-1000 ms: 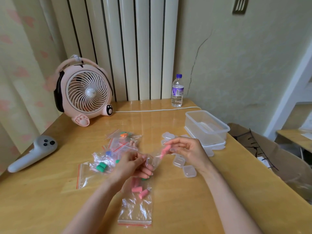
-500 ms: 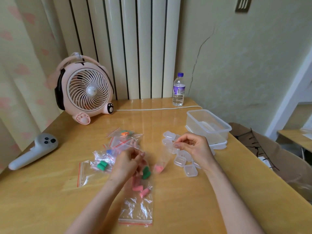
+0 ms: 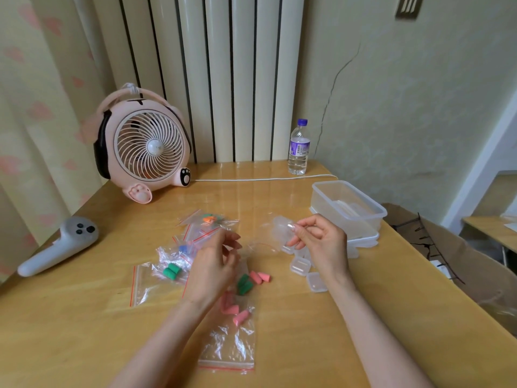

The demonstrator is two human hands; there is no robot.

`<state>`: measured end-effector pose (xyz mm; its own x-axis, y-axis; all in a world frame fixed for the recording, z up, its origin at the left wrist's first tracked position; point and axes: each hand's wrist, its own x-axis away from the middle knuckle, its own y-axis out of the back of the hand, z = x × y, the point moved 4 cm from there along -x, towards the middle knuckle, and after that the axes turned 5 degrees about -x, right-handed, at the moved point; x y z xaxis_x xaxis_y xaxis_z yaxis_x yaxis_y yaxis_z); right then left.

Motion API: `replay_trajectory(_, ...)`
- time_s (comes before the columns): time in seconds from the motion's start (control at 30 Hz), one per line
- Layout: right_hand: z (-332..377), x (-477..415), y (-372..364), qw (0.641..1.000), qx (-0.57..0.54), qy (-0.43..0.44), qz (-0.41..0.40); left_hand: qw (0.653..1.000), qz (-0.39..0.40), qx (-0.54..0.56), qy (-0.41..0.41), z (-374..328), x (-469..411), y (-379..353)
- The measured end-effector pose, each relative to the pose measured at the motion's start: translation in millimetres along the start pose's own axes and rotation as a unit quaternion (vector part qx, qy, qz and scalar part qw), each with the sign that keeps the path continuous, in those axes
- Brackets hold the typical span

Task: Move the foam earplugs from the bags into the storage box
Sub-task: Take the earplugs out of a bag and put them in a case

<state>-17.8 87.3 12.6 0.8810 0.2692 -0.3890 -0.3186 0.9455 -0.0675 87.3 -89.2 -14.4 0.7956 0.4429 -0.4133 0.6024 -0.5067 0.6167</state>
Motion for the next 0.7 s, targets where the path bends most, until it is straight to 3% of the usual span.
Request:
replay_trajectory(0.1,-2.9,3.1,-5.0,1.0,-0.001,-0.004,0.003,0.999,0.017,0.033,-0.023,-1.5,0.1,-1.4)
replay_trajectory(0.23,-1.7,4.3,-9.8,0.997,-0.017,-0.019,0.072,0.997,-0.001,0.06,-0.044,-8.2,2.5,0.1)
replay_trajectory(0.4,2.0,2.2,-6.5,0.993,0.002,-0.027,0.119,0.987,-0.048,-0.098,-0.122,-1.1,-4.8,0.2)
replay_trajectory(0.47,-5.8,-2.1,-0.7,0.985,0.128,-0.016,0.112,0.987,-0.057,-0.112,-0.104,1.1,-6.7,-2.2)
replay_trajectory(0.57,-13.5,-5.2,5.4,0.905,0.409,0.023,0.117,0.987,-0.069,-0.114,-0.089,2.3,-8.8,-7.9)
replay_trajectory(0.7,-15.9,-0.7,-0.2,0.827,0.532,0.023,0.183,0.996,-0.031,-0.052,-0.058,6.6,-8.9,-15.6)
